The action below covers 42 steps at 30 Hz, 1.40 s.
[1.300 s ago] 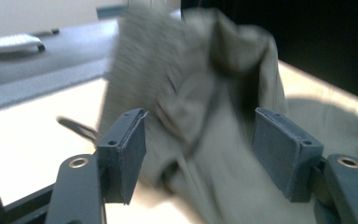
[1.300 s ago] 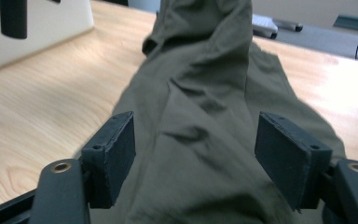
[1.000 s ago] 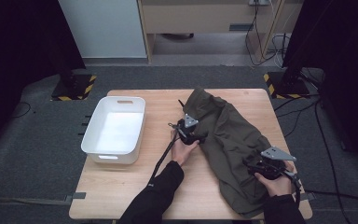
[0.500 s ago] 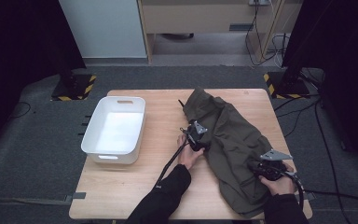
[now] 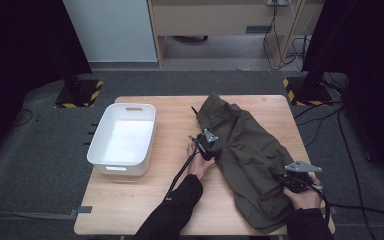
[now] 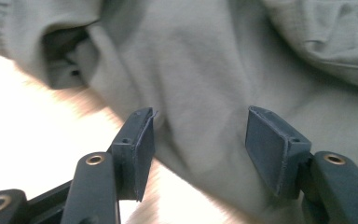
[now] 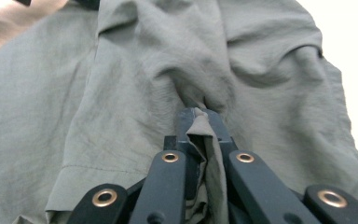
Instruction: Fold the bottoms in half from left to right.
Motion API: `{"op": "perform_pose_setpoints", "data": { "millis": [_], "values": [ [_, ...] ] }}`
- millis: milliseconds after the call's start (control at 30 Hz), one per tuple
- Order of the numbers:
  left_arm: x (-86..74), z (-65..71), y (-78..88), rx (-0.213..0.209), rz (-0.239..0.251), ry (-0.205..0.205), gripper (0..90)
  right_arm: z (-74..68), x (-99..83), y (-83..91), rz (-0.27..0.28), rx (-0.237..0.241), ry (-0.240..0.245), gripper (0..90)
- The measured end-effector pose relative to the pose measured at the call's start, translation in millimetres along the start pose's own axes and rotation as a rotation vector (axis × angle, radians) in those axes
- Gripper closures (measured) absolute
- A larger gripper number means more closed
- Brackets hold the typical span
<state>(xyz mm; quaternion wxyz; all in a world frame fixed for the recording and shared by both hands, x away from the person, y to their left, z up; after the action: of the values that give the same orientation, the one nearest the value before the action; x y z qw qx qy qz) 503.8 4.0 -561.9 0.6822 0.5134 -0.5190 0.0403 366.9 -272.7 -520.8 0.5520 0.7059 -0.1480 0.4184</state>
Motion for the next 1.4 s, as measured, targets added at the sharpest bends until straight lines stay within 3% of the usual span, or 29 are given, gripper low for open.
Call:
{"op": "perform_pose_setpoints", "data": {
  "millis": [133,333,433,467,567,667,733,867,900,1033,1200,1267,1400],
  "values": [
    [-2.6,-8.5,1.8,0.001,-0.004,0.020,41.4,3.5,-1.3,3.9,0.003,-0.020,-0.042,86.8],
    [-3.1,-12.6,2.2,0.016,-0.003,0.021,41.4,14.8,-12.9,-1.0,-0.067,-0.075,-0.093,77.6],
    [-3.0,-10.3,4.5,0.002,-0.009,0.051,41.6,19.6,-12.0,-0.2,-0.035,-0.091,-0.093,70.1],
    [-2.6,-9.4,6.6,-0.013,0.003,0.075,41.0,20.1,-9.6,1.1,-0.010,-0.092,-0.089,66.8],
    [0.9,-7.1,17.1,-0.023,0.041,0.098,38.4,18.3,-0.5,5.4,0.083,-0.087,-0.062,59.5],
    [4.6,2.3,30.9,-0.047,0.070,0.108,36.5,13.5,8.9,7.9,0.165,-0.072,-0.028,53.2],
    [4.5,12.7,38.9,-0.065,0.077,0.106,35.1,8.8,13.7,6.9,0.198,-0.038,-0.020,47.7],
    [-1.8,37.1,47.1,-0.114,0.086,0.115,33.2,1.3,19.0,-4.7,0.195,0.010,-0.011,42.6],
    [-4.2,42.8,47.2,-0.121,0.078,0.101,32.5,0.0,20.0,-8.7,0.188,0.020,0.000,42.6],
    [-13.9,60.3,44.6,-0.142,0.058,0.073,29.8,-3.2,23.2,-24.4,0.170,0.060,0.010,50.1],
    [-22.1,72.0,37.2,-0.128,0.034,0.022,27.2,1.3,18.6,-36.3,0.088,0.065,0.016,78.0],
    [-22.9,73.2,36.4,-0.115,0.022,0.012,27.2,3.5,18.2,-35.6,0.086,0.067,-0.006,88.0],
    [-23.6,74.1,35.4,-0.101,-0.001,-0.024,28.2,12.0,20.9,-27.0,0.123,0.016,-0.054,90.0]
  ]
}}
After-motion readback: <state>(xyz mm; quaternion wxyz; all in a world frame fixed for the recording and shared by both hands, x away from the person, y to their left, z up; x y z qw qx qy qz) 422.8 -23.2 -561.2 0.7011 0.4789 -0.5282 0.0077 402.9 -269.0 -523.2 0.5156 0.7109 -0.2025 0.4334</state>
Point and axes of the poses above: each handheld gripper's, and its own axes: y roughly backward along the jaws, x roughly out of its top, z roughly to its right, the point moved 4 cm from there along -y, roughly forward along the jaws, and after that the axes turned 3 degrees about -y, right-handed, at the moved point
